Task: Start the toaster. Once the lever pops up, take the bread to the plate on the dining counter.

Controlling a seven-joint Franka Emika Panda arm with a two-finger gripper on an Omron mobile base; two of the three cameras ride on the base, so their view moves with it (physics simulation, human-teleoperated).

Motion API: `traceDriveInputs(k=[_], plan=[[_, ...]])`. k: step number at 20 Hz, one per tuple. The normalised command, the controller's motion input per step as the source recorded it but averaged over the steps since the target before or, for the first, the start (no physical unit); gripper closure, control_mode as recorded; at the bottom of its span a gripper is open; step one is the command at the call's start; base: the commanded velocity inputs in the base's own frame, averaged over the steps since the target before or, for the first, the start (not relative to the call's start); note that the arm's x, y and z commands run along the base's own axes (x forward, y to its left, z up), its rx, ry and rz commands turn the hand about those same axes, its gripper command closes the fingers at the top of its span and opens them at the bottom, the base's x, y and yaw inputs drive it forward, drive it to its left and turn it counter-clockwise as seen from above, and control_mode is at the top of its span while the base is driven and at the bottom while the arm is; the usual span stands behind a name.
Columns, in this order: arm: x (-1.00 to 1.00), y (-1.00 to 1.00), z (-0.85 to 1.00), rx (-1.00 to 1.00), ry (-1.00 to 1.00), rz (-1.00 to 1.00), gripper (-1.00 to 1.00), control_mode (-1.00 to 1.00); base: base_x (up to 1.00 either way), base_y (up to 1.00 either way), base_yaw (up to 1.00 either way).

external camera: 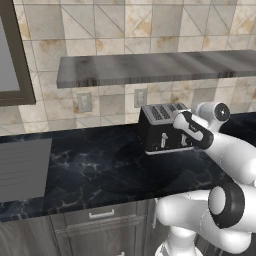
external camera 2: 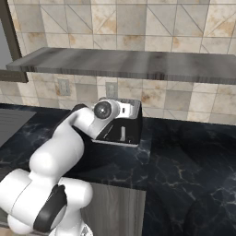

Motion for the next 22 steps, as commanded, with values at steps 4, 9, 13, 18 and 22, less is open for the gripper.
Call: traceDriveInputs(k=[4,9,13,18,22], plan=[[0.09,0.00,0.00,0.00,0.00,0.00,-1.00,-1.00,0.00,0.00,0.00],[0.20,0.00,0.00,0.00,0.00,0.00,-1.00,-1.00,0.00,0.00,0.00],[0.21,0.00,0.00,0.00,0.00,0.00,-1.00,-1.00,0.00,0.00,0.00],[0.11,0.01,0.00,0.00,0.00,0.00,-1.00,-1.00,0.00,0.00,0.00],[0.02,0.00,-0.04,0.00,0.00,0.00,-1.00,-1.00,0.00,0.00,0.00]])
